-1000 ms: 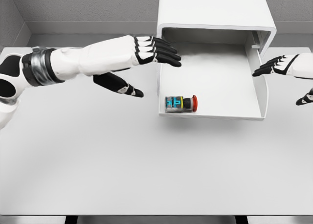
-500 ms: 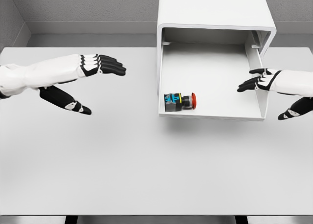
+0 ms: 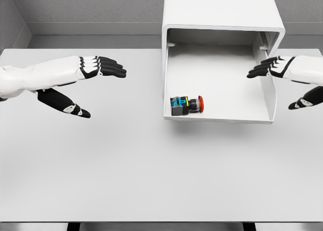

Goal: Slide open multi-storey tabletop storage cabinets and put open load switch and slide close multi-storey tabletop storage cabinets

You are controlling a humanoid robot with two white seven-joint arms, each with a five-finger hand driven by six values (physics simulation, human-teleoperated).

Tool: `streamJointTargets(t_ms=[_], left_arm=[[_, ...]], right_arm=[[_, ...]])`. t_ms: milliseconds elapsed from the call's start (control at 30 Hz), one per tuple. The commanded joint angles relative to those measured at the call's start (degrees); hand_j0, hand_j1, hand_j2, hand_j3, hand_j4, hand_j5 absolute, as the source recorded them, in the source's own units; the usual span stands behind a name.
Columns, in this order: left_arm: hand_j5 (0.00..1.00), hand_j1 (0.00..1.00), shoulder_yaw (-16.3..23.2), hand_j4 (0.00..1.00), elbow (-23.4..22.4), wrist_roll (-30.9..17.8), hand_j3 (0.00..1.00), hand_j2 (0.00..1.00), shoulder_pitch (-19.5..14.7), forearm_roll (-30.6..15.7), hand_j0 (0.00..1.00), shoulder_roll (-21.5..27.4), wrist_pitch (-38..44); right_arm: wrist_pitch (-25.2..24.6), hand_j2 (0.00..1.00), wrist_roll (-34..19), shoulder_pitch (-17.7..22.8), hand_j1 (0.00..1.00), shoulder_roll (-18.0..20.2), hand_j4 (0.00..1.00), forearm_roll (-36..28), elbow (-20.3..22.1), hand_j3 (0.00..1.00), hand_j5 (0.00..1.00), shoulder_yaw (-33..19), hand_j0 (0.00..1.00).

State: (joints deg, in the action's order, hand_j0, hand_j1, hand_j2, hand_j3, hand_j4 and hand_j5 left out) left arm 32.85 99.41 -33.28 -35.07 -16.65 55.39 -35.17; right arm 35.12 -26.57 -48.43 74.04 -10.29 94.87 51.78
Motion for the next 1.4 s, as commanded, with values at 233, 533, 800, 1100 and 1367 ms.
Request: streamJointTargets(t_ms=[233, 533, 800, 1100, 1367], left_arm=[[1.0, 1.0, 0.02, 1.0, -0.62, 0.06, 1.0, 1.0, -0.17, -0.4, 1.0, -0.02, 0.17], [1.0, 1.0, 0.02, 1.0, -1.06, 0.06, 1.0, 1.0, -0.17, -0.31, 1.0, -0.02, 0.17], [1.0, 1.0, 0.11, 1.0, -1.06, 0.06, 1.0, 1.0, 0.0, -0.14, 1.0, -0.02, 0.17], [1.0, 1.0, 0.11, 1.0, -1.06, -0.03, 1.0, 1.0, 0.09, -0.14, 1.0, -0.02, 0.17], [1.0, 1.0, 0.02, 1.0, -1.06, -0.03, 1.0, 1.0, 0.35, -0.14, 1.0, -0.02, 0.17]], right_arm=[[-0.12, 1.0, 4.69, 3.96, 1.0, 0.32, 1.0, -1.84, 1.11, 1.0, 1.0, -0.36, 1.0], [-0.12, 1.0, 4.95, 5.54, 1.0, 1.37, 1.0, -1.93, 1.37, 1.0, 1.0, -0.19, 1.0], [-0.12, 1.0, 5.39, 6.15, 1.0, 1.99, 1.0, -2.1, 1.63, 1.0, 1.0, -0.19, 1.0], [-0.12, 1.0, 9.08, 8.09, 1.0, 2.08, 1.0, -2.28, 1.81, 1.0, 1.0, -0.19, 1.0], [-0.12, 1.0, 9.08, 8.7, 1.0, 2.08, 1.0, -2.19, 1.98, 1.0, 1.0, -0.1, 1.0]])
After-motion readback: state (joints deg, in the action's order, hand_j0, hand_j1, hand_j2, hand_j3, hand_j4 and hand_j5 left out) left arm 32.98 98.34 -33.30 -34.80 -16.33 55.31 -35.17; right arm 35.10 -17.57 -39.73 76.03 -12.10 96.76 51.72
